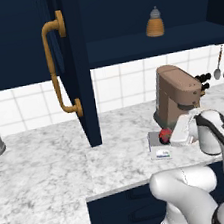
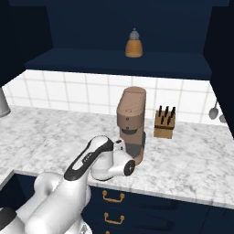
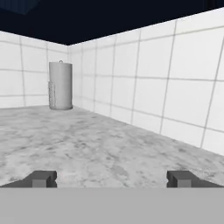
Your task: Pick the jam and place it on the digital scale for weighing, and close the cabinet.
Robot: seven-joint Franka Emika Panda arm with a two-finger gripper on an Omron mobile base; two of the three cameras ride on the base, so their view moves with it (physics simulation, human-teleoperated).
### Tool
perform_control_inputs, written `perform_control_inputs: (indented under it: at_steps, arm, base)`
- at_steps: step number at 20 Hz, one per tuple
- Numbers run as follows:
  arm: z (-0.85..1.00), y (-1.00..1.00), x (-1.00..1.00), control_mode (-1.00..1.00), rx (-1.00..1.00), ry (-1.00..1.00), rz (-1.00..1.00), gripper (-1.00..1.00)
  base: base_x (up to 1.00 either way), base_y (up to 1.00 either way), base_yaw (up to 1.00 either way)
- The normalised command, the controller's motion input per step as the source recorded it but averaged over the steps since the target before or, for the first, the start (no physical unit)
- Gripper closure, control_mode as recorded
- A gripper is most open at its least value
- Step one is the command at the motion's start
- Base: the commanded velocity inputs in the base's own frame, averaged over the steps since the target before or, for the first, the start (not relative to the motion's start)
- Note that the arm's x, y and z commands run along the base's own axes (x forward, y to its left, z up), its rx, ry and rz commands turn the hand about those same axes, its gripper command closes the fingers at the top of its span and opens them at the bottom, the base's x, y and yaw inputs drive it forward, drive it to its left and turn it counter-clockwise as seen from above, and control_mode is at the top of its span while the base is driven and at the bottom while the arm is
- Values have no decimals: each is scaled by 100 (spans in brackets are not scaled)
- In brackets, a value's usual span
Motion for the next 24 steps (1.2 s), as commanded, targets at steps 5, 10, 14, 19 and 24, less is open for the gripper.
perform_control_inputs:
  at_steps: [5, 10, 14, 19, 24]
  arm:
    - [67, -2, -69, -100, 1, -26, -2, -100]
    - [86, -52, -99, -100, 3, -53, -7, -100]
    - [85, -64, -79, -100, 8, -44, -6, -100]
    - [73, -65, -45, -100, 10, -27, -7, -100]
    - [60, -83, -18, -100, 16, -21, -1, -100]
  base:
    - [0, 0, 0]
    - [0, 0, 0]
    - [0, 0, 0]
    - [0, 0, 0]
    - [0, 0, 0]
